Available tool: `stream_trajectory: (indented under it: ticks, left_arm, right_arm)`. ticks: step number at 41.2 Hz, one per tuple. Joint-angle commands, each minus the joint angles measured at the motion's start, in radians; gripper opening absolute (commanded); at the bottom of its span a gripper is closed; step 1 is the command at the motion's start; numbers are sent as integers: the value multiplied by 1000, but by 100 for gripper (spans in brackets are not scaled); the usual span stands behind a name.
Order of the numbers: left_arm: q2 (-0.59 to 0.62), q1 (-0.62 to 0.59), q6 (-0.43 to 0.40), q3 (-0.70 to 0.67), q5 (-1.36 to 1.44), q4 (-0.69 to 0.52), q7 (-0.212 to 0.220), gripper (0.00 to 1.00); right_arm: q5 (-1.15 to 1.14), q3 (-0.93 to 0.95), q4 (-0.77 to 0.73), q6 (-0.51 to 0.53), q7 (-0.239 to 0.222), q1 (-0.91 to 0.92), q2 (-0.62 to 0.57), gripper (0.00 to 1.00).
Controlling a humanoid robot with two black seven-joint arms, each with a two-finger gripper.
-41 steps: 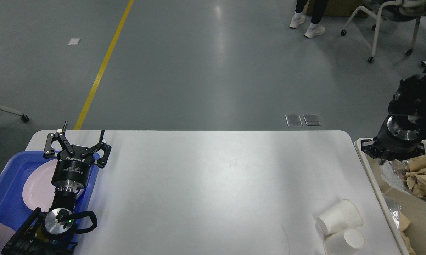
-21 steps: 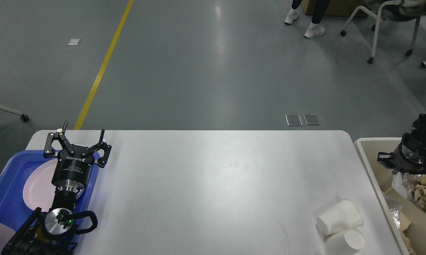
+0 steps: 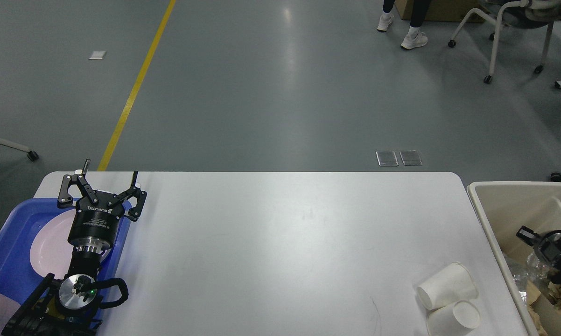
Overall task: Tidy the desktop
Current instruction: 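Lower the foil container into the white bin and open the right gripper, then raise the right gripper up out of the bin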
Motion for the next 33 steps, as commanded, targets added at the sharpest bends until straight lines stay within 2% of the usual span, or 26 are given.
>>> stream_trajectory:
  ticks: [1,9,30,31,32,33]
  left_arm:
    - [0,0,0,0,0,0,0,96]
    - [0,0,0,0,0,0,0,96]
    - [0,0,0,0,0,0,0,96]
    - [0,0,0,0,0,0,0,96]
    - [0,0,0,0,0,0,0,96]
    - [0,0,0,0,0,0,0,96]
  right_arm:
    - [8,56,-16,-114,-1,-67,9,0]
    - [11,111,-20,-200,1,-106,21,0]
    - [23,199,-20,-234,2,-163,61,0]
    - [23,199,-19,-247,2,-164,63,2]
    - [23,199,-20,-264,2,-167,63,18]
    - [23,200,-20,-287,2,-167,63,40]
